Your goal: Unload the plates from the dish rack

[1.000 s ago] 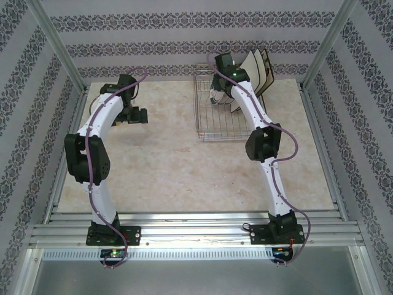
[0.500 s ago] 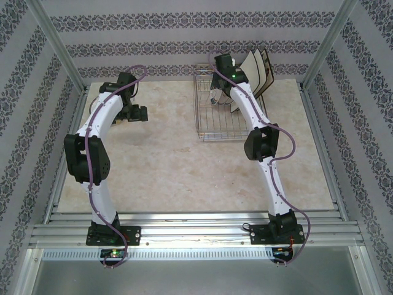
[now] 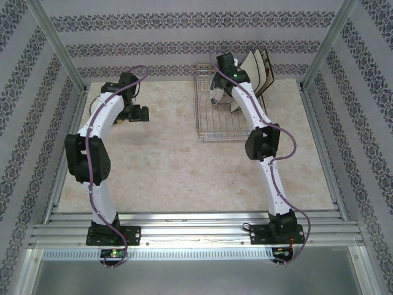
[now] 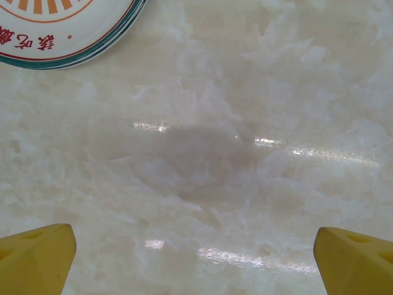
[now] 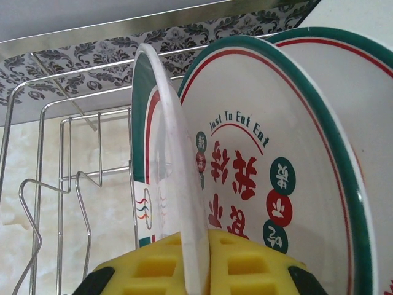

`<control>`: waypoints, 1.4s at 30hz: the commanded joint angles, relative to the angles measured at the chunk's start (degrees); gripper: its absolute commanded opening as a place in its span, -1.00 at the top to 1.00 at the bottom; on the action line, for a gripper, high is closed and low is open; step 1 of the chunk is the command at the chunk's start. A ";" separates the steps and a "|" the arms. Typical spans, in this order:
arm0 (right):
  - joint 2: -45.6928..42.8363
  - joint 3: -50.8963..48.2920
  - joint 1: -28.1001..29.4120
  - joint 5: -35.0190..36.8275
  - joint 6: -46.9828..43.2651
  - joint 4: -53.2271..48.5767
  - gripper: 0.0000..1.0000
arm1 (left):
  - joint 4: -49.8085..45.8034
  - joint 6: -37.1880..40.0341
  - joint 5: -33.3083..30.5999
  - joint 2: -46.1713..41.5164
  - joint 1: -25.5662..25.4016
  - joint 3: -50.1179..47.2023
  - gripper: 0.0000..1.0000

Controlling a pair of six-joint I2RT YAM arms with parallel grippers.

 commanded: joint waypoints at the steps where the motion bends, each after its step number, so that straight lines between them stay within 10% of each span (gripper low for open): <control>1: -6.23 0.43 0.97 -0.46 -1.41 1.38 0.89 | -0.93 0.57 -0.78 -1.22 -0.52 1.33 -1.00; 20: -23.99 -10.33 4.08 11.92 -13.17 -4.91 1.00 | -1.42 0.62 -0.65 0.95 -0.53 3.54 -1.00; 34: -47.92 -61.66 -8.25 -55.89 10.75 37.26 1.00 | -1.82 0.92 0.25 2.62 -0.54 5.19 -1.00; 42: -51.44 -79.87 -8.71 -66.53 21.44 57.26 1.00 | -1.46 1.80 1.64 3.32 -0.50 5.49 -0.99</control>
